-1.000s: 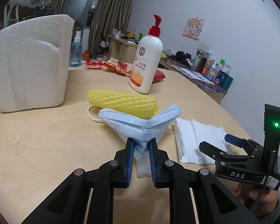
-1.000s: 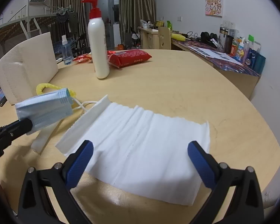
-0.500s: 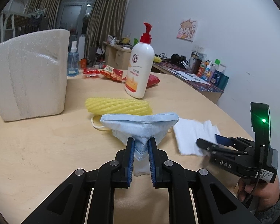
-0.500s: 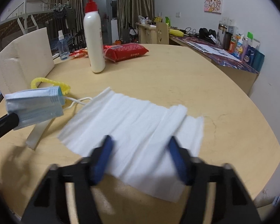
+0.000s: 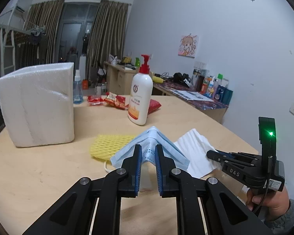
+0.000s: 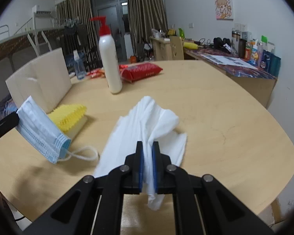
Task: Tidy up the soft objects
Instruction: 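Grasp the white tissue at its middle with the right tool, then lift the blue mask and white tissue and carry both toward the white foam box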
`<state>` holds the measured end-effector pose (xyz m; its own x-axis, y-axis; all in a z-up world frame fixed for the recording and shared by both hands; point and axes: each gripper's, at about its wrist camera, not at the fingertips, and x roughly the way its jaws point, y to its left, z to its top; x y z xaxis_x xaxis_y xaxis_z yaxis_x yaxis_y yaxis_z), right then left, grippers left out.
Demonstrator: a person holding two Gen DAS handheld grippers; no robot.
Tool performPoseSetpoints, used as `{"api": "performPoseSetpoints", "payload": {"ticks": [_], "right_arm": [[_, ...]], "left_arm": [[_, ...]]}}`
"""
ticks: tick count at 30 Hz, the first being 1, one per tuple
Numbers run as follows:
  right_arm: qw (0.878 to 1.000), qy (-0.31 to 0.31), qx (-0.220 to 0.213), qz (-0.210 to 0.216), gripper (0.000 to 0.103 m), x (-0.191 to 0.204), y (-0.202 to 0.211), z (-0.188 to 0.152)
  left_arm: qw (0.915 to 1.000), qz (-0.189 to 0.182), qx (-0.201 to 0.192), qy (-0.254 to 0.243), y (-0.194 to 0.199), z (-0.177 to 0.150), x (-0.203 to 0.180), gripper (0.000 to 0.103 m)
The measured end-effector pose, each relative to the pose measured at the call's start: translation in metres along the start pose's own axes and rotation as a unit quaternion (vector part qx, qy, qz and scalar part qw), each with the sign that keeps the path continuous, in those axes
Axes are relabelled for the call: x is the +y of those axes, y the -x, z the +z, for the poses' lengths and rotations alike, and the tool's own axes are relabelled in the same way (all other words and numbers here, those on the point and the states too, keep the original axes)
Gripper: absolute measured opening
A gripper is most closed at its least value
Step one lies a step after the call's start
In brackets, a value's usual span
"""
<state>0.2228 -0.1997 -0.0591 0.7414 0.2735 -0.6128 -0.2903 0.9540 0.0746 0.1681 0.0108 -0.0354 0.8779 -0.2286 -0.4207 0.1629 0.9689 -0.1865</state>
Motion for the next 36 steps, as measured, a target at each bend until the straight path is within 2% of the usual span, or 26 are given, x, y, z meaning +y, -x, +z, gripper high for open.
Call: {"api": "performPoseSetpoints", "payload": {"ticks": [6, 9, 21, 36], "right_arm": [[1.0, -0.007, -0.015, 0.012, 0.011, 0.001, 0.009, 0.003], [0.999, -0.012, -0.032, 0.019, 0.011, 0.001, 0.018, 0.008], [0.993, -0.002, -0.108, 0.038, 0.011, 0.012, 0.065, 0.033], [0.988, 0.005, -0.141, 0.056, 0.011, 0.019, 0.088, 0.037]], "left_arm": [[0.9998, 0.007, -0.018, -0.007, 0.012, 0.011, -0.001, 0.013], [0.9989, 0.024, -0.041, -0.009, 0.02, 0.023, 0.001, 0.013], [0.9959, 0.051, -0.073, -0.016, 0.044, 0.046, -0.005, 0.013], [0.9924, 0.067, -0.101, -0.022, 0.074, 0.049, -0.015, 0.013]]}}
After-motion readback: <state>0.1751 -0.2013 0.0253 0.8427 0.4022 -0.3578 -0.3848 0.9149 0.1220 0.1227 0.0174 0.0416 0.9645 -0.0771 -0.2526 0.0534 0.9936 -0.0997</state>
